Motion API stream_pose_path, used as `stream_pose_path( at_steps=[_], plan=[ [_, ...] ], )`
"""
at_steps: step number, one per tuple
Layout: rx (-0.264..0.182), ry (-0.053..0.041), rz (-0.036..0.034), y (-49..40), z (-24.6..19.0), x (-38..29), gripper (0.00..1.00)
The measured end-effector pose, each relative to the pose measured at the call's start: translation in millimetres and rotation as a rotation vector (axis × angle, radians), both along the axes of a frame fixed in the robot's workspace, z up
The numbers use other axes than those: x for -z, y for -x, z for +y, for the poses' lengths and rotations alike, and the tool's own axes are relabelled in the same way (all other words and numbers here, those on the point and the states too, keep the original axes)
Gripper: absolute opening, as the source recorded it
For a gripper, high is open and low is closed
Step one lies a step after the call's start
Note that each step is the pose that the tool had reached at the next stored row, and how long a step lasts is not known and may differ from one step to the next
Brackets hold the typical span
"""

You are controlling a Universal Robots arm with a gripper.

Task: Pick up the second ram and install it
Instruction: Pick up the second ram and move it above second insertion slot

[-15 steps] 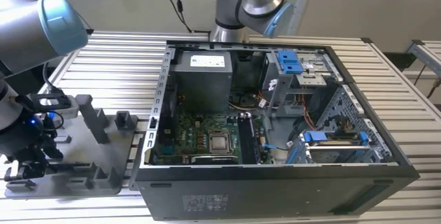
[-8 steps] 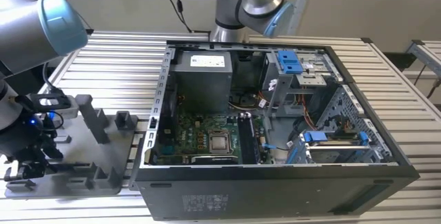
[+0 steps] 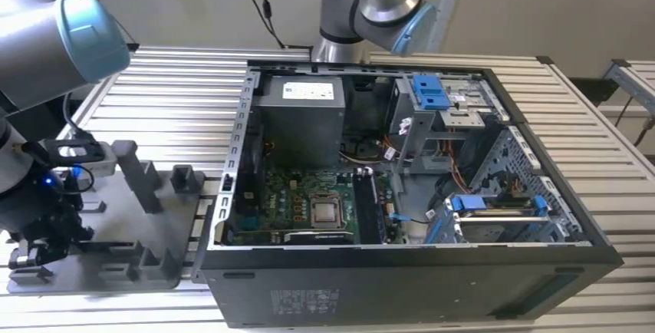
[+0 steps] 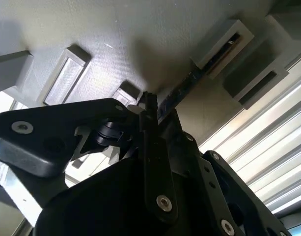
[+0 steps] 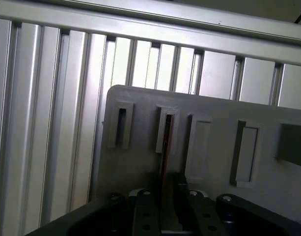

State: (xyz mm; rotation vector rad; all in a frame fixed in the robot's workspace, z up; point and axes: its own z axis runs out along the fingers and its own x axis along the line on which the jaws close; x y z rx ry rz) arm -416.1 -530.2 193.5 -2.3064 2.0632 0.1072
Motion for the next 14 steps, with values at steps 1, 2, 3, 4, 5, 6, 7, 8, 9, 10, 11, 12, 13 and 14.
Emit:
stream_pose_path(
  at_steps=[1,2,3,4,5,6,7,8,9,10,11,12,13,14],
  plan=[
    [0.000,0.0000,0.0000,0.1,0.0,0.0,0.27],
    [0.000,0.0000,0.0000,0.1,0.0,0.0,0.27],
    [0.000,0.0000,0.0000,0.2,0.0,0.0,0.25],
    [0.000,0.0000,0.0000,0.2,0.0,0.0,0.25],
    [0.000,0.0000,0.0000,0.3,0.0,0.0,0.17],
    [0.000,0.0000,0.0000,0.3,0.0,0.0,0.17],
    [0.000,0.0000,0.0000,0.4,0.0,0.0,0.17],
    [0.000,0.0000,0.0000,0.4,0.0,0.0,0.17],
    [0.000,-0.0001,0.0001,0.5,0.0,0.0,0.15],
    [0.000,0.0000,0.0000,0.5,0.0,0.0,0.15],
    [0.000,0.0000,0.0000,0.5,0.0,0.0,0.15],
    [0.000,0.0000,0.0000,0.6,0.0,0.0,0.15],
    [0.000,0.0000,0.0000,0.7,0.0,0.0,0.15],
    [0.000,0.0000,0.0000,0.8,0.0,0.0,0.15]
  ],
)
